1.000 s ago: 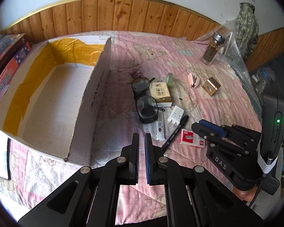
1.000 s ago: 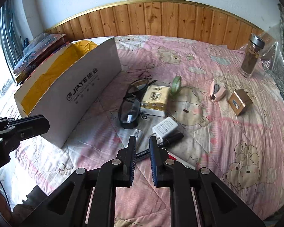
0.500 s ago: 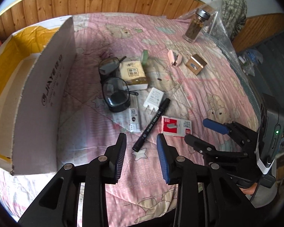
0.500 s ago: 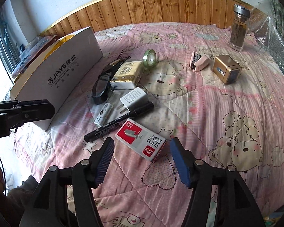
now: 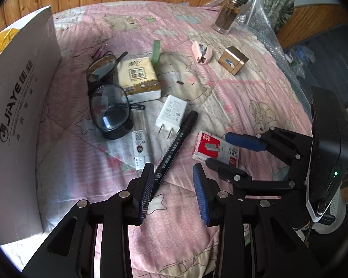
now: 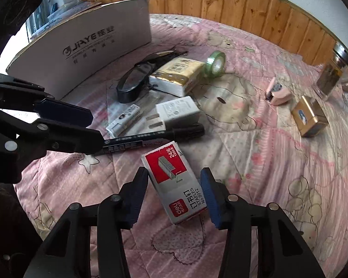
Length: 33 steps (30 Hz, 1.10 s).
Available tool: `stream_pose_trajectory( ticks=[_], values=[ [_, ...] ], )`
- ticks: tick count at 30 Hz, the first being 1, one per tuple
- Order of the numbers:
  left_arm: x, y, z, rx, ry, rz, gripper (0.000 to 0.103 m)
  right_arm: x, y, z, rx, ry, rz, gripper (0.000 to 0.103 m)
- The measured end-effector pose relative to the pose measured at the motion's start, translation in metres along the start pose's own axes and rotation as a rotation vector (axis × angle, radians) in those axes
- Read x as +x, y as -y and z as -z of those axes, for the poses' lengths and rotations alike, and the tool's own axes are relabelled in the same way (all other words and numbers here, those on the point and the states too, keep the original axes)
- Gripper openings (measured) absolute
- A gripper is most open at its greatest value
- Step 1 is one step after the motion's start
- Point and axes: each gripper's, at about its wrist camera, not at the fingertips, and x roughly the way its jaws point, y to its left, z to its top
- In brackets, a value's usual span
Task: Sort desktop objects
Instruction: 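Reach the left tool to the black marker while the right tool grasps the staples box, then close the left tool on the black marker and lift it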
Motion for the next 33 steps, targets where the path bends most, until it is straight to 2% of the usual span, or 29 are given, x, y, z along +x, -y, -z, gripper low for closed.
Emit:
stream_pose_trajectory(
  ticks=[5, 8, 9, 12, 13, 14, 16, 18, 19, 22, 33],
  values=[
    [0.031, 0.008, -0.008, 0.035, -0.044, -0.018, 0.037, -0.008, 0.038, 0.021, 0.136, -0.037, 0.051, 0.044],
    [0.049, 0.004, -0.010, 0.031, -0.058, -0.049, 0.037, -0.002, 0.041, 0.027, 0.131, -0.045, 0.052, 0.044],
    [0.047, 0.004, -0.012, 0.038, -0.030, -0.043, 0.038, -0.002, 0.042, 0.028, 0.130, -0.041, 0.054, 0.045],
    [0.047, 0.007, -0.014, 0.055, -0.032, -0.054, 0.038, 0.000, 0.044, 0.028, 0.159, -0.016, 0.043, 0.047],
    [0.047, 0.010, -0.013, 0.071, -0.026, -0.070, 0.034, 0.000, 0.045, 0.029, 0.164, -0.003, 0.043, 0.047],
    [0.046, 0.012, -0.013, 0.087, -0.022, -0.095, 0.025, 0.001, 0.045, 0.030, 0.169, 0.012, 0.042, 0.047],
    [0.046, 0.014, -0.012, 0.102, -0.020, -0.128, 0.019, 0.001, 0.049, 0.030, 0.190, 0.033, 0.034, 0.046],
    [0.044, 0.013, -0.012, 0.088, -0.025, -0.133, 0.016, 0.000, 0.050, 0.030, 0.206, 0.037, 0.036, 0.039],
    [0.041, 0.015, -0.012, 0.092, -0.022, -0.144, 0.014, -0.002, 0.053, 0.030, 0.227, 0.039, 0.024, 0.039],
    [0.034, 0.022, -0.008, 0.118, -0.006, -0.180, 0.013, -0.012, 0.059, 0.031, 0.292, 0.061, -0.015, 0.039],
    [-0.002, 0.022, 0.003, 0.063, 0.046, -0.184, 0.013, -0.040, 0.035, 0.030, 0.282, 0.080, -0.010, 0.039]
  ],
)
